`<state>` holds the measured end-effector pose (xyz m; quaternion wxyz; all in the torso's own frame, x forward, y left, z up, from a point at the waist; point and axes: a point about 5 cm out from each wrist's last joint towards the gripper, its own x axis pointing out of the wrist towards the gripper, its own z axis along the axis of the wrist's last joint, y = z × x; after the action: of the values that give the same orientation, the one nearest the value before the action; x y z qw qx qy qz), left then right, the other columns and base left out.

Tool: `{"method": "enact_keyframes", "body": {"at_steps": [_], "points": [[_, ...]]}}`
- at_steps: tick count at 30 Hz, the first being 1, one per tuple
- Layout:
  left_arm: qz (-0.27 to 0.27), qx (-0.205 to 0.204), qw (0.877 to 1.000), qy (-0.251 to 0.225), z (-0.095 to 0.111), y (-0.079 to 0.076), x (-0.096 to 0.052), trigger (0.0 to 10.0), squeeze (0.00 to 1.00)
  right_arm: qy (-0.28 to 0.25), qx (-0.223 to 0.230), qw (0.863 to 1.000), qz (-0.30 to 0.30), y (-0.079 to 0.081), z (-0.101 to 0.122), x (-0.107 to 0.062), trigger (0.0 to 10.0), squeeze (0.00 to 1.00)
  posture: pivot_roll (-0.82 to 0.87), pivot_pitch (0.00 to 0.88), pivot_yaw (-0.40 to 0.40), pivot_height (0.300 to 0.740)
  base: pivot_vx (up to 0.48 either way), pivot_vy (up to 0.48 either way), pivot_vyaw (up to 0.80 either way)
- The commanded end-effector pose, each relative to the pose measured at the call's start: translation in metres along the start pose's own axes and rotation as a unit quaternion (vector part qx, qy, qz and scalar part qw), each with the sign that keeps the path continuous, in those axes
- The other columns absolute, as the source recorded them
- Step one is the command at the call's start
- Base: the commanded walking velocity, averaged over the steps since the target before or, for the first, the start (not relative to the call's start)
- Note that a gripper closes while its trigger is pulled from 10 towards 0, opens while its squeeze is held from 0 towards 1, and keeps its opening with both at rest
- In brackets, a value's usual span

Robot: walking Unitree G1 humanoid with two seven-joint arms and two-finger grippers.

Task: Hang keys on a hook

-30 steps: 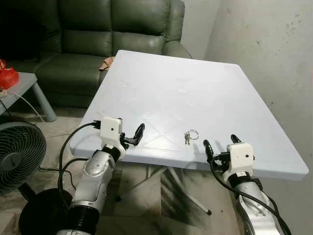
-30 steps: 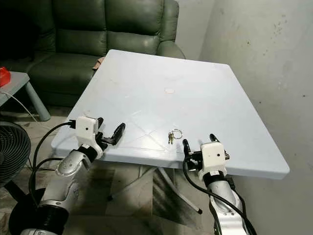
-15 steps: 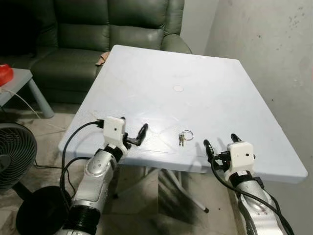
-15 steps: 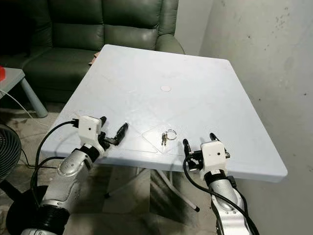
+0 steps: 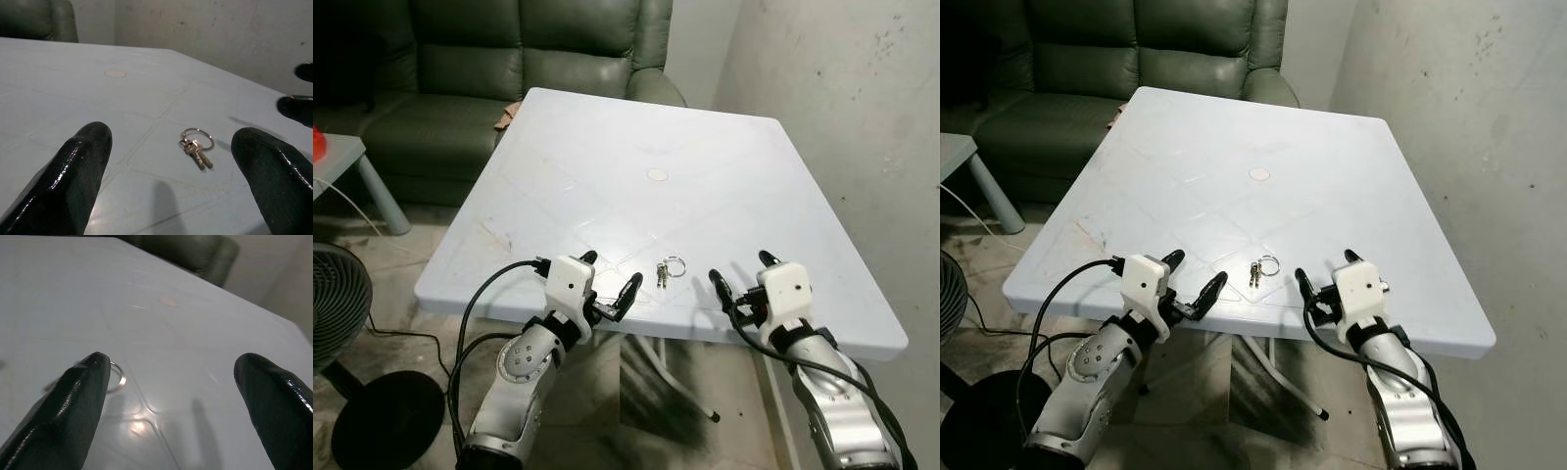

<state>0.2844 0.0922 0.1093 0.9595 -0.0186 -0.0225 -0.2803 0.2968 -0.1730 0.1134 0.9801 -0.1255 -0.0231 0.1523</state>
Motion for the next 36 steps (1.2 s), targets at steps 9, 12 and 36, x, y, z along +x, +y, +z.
{"method": "enact_keyframes", "body": {"at_steps": [9,12,36], "points": [[0.035,0.001,0.999,0.004,0.003,0.007,-0.006,10.0,0.00,-0.003,0.018,1.000,0.015,0.004,0.002,0.010,10.0,0.00,-0.02,0.065,-0.121,0.740,0.000,0.000,0.00],[0.048,-0.008,0.999,0.007,0.003,0.012,-0.006,10.0,0.00,-0.013,0.041,0.999,-0.001,0.003,0.003,0.009,10.0,0.00,-0.02,0.064,-0.118,0.740,0.000,0.000,0.00],[0.126,-0.038,0.991,0.000,0.015,0.074,0.010,10.0,0.00,-0.074,0.133,0.973,-0.173,-0.011,0.002,-0.042,10.0,0.00,-0.11,0.032,-0.034,0.740,0.000,0.011,0.00]]}}
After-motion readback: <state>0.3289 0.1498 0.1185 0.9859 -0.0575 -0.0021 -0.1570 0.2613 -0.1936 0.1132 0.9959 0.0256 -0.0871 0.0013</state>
